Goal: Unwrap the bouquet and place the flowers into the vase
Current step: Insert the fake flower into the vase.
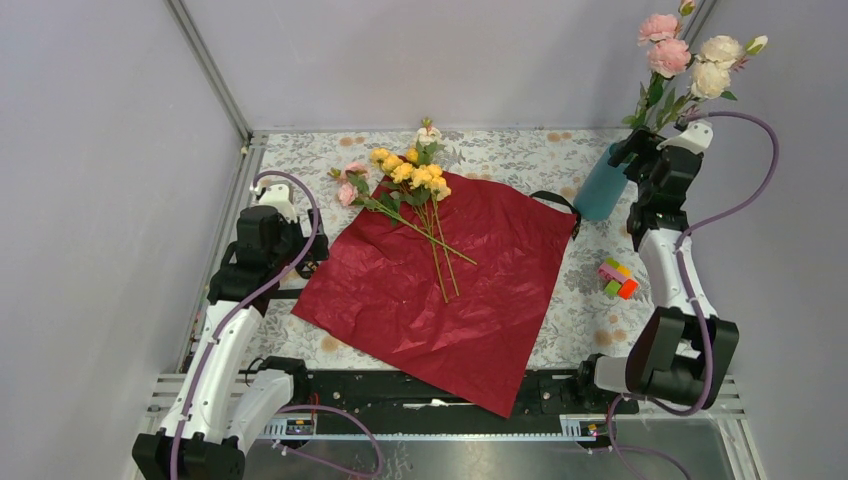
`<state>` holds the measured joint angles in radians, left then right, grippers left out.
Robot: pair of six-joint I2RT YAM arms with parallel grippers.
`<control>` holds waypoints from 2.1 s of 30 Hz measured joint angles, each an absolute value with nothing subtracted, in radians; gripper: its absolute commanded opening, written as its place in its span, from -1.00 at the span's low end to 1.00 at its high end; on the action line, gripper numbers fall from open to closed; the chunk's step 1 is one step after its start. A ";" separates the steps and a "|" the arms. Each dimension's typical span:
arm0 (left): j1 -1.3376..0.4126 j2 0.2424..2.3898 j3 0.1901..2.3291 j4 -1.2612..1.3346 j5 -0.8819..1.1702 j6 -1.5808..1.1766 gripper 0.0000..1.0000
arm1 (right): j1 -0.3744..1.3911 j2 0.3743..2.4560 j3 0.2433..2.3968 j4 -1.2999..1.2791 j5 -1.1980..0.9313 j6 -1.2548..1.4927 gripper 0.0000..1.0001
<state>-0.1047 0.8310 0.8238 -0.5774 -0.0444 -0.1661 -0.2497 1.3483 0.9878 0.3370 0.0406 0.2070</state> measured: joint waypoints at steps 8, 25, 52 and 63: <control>-0.105 0.831 0.824 -0.574 -0.042 -0.174 0.96 | -0.250 1.165 0.929 0.251 0.032 0.238 0.85; -0.134 0.833 0.649 -0.354 0.143 -0.575 0.82 | -0.250 0.818 0.803 -0.102 -0.070 0.347 0.79; -0.564 1.541 0.662 0.383 -0.023 -1.139 0.23 | -0.188 0.865 0.730 -0.208 -0.303 0.473 0.29; -0.564 1.700 0.719 0.421 -0.062 -1.162 -0.05 | -0.177 0.858 0.730 -0.239 -0.317 0.474 0.28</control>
